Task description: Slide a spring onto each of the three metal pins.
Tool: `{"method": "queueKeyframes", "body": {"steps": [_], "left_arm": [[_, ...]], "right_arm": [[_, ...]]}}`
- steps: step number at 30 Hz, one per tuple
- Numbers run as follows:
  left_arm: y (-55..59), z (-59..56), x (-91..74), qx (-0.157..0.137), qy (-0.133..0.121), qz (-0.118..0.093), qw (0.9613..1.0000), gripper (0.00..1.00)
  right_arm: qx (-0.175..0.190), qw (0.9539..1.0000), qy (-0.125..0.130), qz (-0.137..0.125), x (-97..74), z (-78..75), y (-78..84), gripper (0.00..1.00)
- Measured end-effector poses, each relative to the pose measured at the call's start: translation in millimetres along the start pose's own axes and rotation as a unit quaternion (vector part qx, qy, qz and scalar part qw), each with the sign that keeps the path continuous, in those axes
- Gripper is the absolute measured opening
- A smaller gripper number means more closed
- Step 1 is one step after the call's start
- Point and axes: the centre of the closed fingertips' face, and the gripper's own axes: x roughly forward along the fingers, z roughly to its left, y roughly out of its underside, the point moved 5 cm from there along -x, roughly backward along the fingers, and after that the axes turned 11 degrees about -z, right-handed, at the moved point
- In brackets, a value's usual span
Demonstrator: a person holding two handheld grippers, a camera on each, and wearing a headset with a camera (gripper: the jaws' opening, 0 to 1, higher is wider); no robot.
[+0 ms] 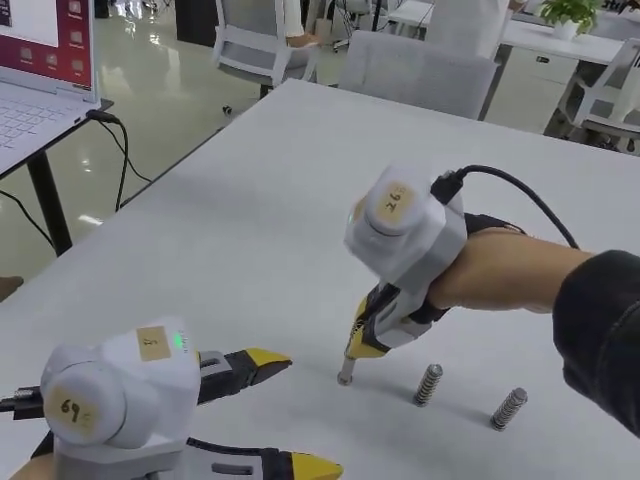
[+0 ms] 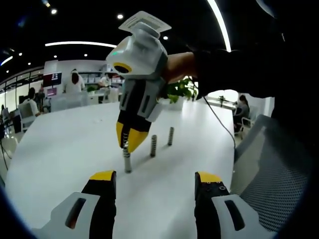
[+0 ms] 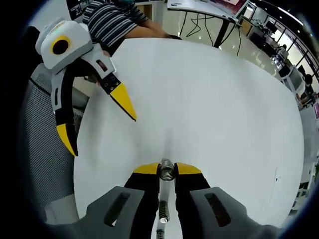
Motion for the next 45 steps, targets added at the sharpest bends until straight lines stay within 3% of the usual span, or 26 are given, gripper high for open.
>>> {"method": "queueKeyframes", "body": {"steps": [23,33,45], "left_arm": [[2.3,0.4,1.1,-0.002,0.001,0.004,1.0000,0.58],[2.2,0.2,2.5,-0.003,0.002,0.005,1.0000,0.58],[1.2,-1.5,3.7,-0.001,0.006,0.008,1.0000,0.59]], "right_arm": [[0.010,0.9998,-0.002,0.017,29.2,6.2,18.2,0.09],[0.022,0.9997,-0.005,0.012,30.2,6.1,21.0,0.09],[0.031,0.9995,0.011,0.000,18.7,4.1,29.3,0.25]]}}
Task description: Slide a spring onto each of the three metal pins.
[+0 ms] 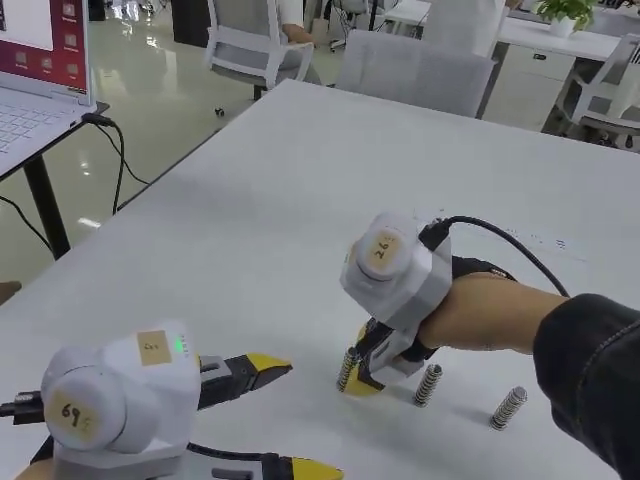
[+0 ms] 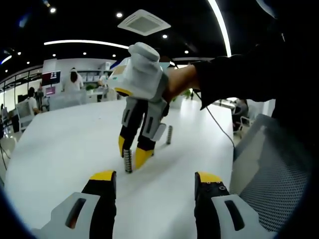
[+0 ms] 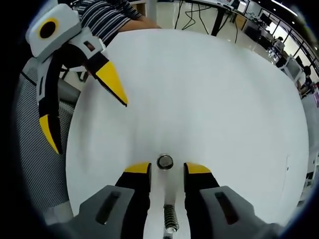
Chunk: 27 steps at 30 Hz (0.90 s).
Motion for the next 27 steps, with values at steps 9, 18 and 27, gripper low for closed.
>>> {"method": "queueKeyframes", "body": {"steps": [9,18,27], "left_arm": [[-1.3,-2.6,2.3,0.003,0.007,0.003,1.0000,0.59],[-2.4,-1.6,3.4,0.004,0.008,0.003,1.0000,0.60],[-3.1,-1.2,8.1,0.005,0.013,0.007,0.9999,0.61]], "right_arm": [[0.019,0.9996,0.017,-0.012,-12.9,-2.1,10.9,0.40],[0.045,0.9979,0.034,-0.032,-25.5,-3.7,26.5,0.50],[0.070,0.9938,0.063,-0.059,-37.6,-6.8,39.3,0.62]]}}
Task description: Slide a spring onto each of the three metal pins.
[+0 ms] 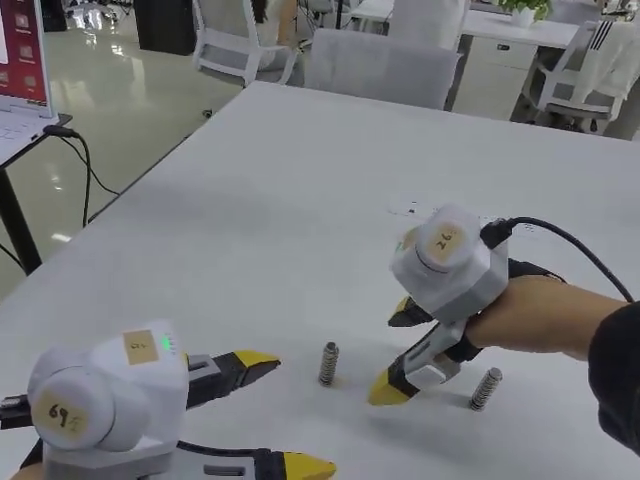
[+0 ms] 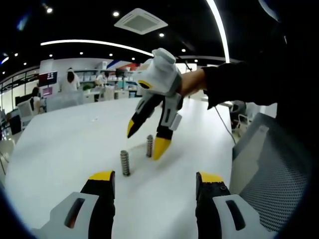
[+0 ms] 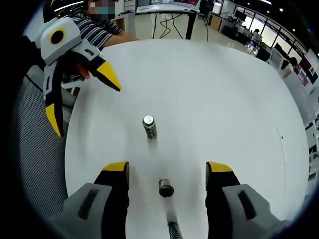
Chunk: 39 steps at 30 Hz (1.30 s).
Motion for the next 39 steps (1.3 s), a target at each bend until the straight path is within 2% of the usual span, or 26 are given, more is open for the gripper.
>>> {"method": "queueKeyframes", "body": {"steps": [11,20,32,39], "left_arm": [[-2.4,3.3,3.2,0.004,0.002,0.003,1.0000,0.62],[-3.8,5.5,6.1,0.007,0.005,0.007,0.9999,0.63],[-8.7,9.1,10.3,0.012,0.005,0.007,0.9999,0.66],[-8.5,12.2,12.9,0.005,0.000,0.005,1.0000,0.66]], "right_arm": [[0.019,0.9988,0.034,-0.031,-17.4,-3.2,8.4,0.68],[0.033,0.9950,0.067,-0.066,-38.8,-5.1,11.0,0.71],[0.068,0.9842,0.113,-0.118,-68.9,-1.9,31.1,0.71],[0.101,0.9736,0.134,-0.155,-84.0,3.4,45.1,0.72]]}}
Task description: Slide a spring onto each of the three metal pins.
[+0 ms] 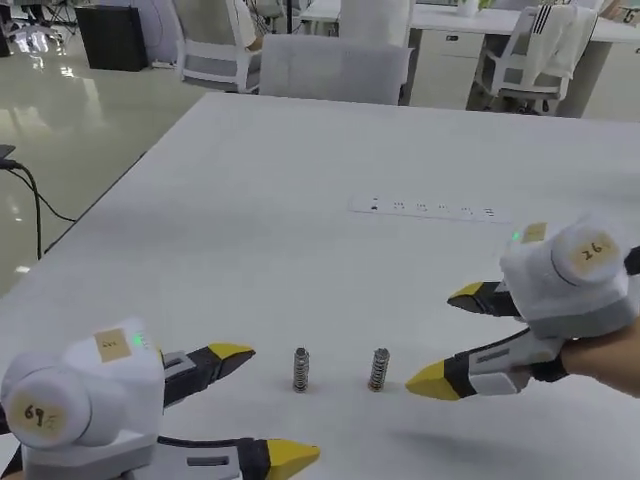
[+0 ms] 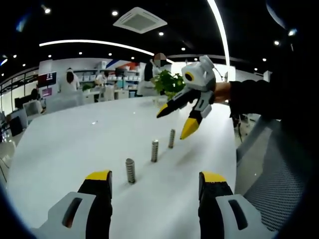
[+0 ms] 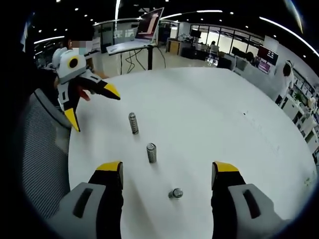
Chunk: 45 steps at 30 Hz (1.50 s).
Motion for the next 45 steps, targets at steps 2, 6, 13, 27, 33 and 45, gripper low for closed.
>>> {"method": "queueKeyframes", "body": {"steps": [2,6,13,27,33,45], "left_arm": [[0.0,1.3,0.3,-0.001,-0.002,0.001,1.0000,0.67],[-1.4,2.8,0.6,-0.005,-0.005,-0.002,1.0000,0.67],[-1.7,3.2,1.5,-0.006,-0.007,-0.001,1.0000,0.68],[-3.4,1.3,-1.3,-0.008,-0.013,-0.008,0.9999,0.69],[-3.1,-0.6,-1.7,-0.008,-0.014,-0.008,0.9998,0.69],[-1.6,-3.6,-4.4,-0.015,-0.020,-0.013,0.9996,0.70]], "right_arm": [[0.006,1.0000,0.005,-0.005,-4.0,-0.4,3.3,0.72],[0.016,0.9997,0.010,-0.015,-12.4,2.3,11.6,0.72],[0.024,0.9991,0.023,-0.028,-23.7,8.8,21.2,0.73],[0.038,0.9969,0.046,-0.052,-39.9,21.5,30.7,0.74],[0.047,0.9954,0.052,-0.066,-43.1,22.3,34.1,0.74],[0.053,0.9948,0.050,-0.071,-44.4,30.4,42.6,0.76]]}}
